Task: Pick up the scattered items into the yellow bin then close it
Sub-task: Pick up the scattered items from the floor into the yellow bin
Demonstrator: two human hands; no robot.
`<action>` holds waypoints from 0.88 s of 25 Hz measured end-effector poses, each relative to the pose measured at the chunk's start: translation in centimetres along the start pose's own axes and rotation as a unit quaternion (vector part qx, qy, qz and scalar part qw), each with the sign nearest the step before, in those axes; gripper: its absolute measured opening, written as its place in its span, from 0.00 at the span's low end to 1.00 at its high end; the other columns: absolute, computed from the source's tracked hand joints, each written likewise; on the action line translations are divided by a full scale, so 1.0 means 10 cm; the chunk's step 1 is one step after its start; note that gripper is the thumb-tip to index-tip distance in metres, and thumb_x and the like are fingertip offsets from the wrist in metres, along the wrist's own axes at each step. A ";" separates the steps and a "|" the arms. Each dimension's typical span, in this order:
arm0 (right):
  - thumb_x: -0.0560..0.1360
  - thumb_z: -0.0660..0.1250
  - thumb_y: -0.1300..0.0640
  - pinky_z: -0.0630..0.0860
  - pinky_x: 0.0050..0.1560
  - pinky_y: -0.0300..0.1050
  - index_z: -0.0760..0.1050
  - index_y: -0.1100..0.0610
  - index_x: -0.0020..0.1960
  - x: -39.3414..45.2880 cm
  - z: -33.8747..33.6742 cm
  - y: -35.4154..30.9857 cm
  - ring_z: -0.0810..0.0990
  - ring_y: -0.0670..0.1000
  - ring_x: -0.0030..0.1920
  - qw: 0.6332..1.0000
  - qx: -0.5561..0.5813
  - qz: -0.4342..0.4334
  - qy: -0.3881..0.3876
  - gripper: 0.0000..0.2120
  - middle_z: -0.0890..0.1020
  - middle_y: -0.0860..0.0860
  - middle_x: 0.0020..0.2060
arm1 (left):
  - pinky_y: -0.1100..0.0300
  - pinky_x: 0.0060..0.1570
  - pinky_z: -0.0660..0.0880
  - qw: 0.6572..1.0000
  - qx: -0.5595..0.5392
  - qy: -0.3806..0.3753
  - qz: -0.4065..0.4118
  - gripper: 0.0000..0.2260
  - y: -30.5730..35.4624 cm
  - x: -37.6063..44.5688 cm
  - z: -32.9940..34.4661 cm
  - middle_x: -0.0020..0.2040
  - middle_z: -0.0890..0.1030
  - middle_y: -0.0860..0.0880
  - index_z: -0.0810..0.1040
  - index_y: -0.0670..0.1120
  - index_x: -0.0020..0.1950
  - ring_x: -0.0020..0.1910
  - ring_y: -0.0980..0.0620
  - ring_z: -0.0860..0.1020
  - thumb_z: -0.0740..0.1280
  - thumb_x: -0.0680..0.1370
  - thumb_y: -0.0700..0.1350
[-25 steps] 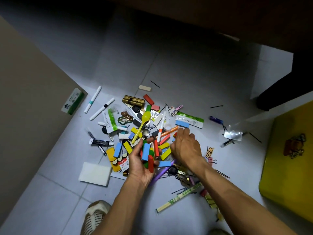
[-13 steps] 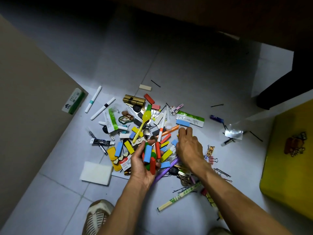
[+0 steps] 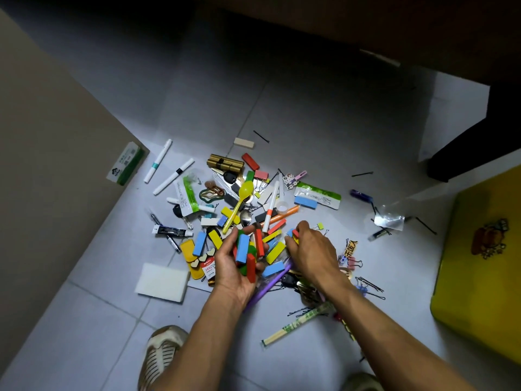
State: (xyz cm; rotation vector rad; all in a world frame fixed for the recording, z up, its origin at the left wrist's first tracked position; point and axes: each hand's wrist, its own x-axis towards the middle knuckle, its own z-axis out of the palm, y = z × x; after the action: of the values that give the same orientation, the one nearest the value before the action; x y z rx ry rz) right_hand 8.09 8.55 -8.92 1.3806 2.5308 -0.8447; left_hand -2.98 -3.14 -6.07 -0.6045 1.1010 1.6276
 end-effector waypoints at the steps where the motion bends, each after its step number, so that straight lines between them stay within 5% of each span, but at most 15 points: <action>1: 0.79 0.59 0.50 0.65 0.37 0.46 0.66 0.54 0.50 0.03 0.01 0.00 0.72 0.54 0.38 1.000 0.009 0.003 0.002 0.07 0.77 0.52 0.41 | 0.64 0.20 0.69 1.000 0.000 -0.001 0.003 0.21 0.01 0.00 0.00 0.44 0.79 0.37 0.79 0.39 0.60 0.29 0.47 0.78 0.65 0.77 0.54; 5: 0.76 0.63 0.52 0.65 0.37 0.45 0.66 0.52 0.49 0.10 -0.03 0.11 0.72 0.53 0.38 0.999 0.014 0.010 -0.029 0.06 0.75 0.51 0.40 | 0.64 0.19 0.70 1.000 -0.009 0.000 0.010 0.16 0.02 0.02 0.00 0.44 0.82 0.39 0.83 0.41 0.51 0.34 0.45 0.80 0.65 0.77 0.53; 13: 0.77 0.65 0.43 0.71 0.39 0.47 0.71 0.51 0.47 0.09 0.02 0.10 0.76 0.53 0.39 0.995 0.074 0.057 0.015 0.11 0.78 0.49 0.38 | 0.64 0.20 0.71 1.000 0.004 -0.001 0.006 0.17 -0.03 0.03 -0.01 0.40 0.81 0.38 0.82 0.41 0.53 0.33 0.45 0.81 0.66 0.76 0.54; 22: 0.76 0.65 0.53 0.73 0.42 0.47 0.73 0.53 0.50 0.19 -0.07 0.11 0.77 0.55 0.43 0.998 0.048 0.031 -0.041 0.05 0.81 0.54 0.46 | 0.63 0.20 0.72 1.000 0.011 0.011 -0.003 0.17 -0.02 0.04 -0.01 0.41 0.82 0.38 0.83 0.41 0.54 0.34 0.45 0.81 0.67 0.76 0.54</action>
State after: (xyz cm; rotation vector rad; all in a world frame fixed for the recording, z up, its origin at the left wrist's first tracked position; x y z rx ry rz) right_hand 7.99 10.74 -9.47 1.4123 2.4020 -1.0012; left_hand -2.97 -3.08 -6.47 -0.6127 1.1316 1.6059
